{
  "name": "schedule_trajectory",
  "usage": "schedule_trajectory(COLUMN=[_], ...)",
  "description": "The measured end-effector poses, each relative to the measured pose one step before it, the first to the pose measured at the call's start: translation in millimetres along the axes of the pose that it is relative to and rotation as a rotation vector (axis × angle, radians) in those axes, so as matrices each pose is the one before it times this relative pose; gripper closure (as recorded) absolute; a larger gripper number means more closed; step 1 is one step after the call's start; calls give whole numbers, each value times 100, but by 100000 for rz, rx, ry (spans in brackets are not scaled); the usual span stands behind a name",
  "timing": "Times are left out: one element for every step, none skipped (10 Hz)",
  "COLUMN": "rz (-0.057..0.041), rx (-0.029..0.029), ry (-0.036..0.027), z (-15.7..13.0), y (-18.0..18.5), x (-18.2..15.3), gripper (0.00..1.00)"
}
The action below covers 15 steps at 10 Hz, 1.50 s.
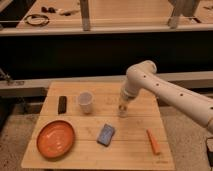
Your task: Knock the bottle over
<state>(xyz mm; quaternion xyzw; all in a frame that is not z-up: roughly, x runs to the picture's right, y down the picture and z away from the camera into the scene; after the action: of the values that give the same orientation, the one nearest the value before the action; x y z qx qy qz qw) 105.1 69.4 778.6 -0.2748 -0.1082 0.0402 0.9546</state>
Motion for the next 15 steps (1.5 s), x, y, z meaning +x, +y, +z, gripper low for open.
schedule_trajectory(rz=[306, 343, 464, 397, 340, 350, 345, 325, 434, 442, 289, 300, 403, 263, 383], rx=[148, 80, 96, 114, 56, 88, 154, 167, 92, 68, 83, 79, 121, 102, 169], ry=[-24, -37, -18, -18, 2, 17, 29, -12, -15, -23, 15, -24, 7, 7, 9], z=[12, 9, 14, 5, 13, 13, -25, -33, 21, 22, 17, 12, 6, -3, -47], y=[-19, -5, -6, -19, -6, -2, -17, -41, -13, -7, -13, -5, -4, -11, -27], x=[2, -5, 2, 6, -1, -13, 0, -12, -7, -18, -2, -12, -9, -24, -32], gripper=[95, 95, 95, 95, 95, 95, 95, 95, 95, 95, 95, 95, 95, 95, 95])
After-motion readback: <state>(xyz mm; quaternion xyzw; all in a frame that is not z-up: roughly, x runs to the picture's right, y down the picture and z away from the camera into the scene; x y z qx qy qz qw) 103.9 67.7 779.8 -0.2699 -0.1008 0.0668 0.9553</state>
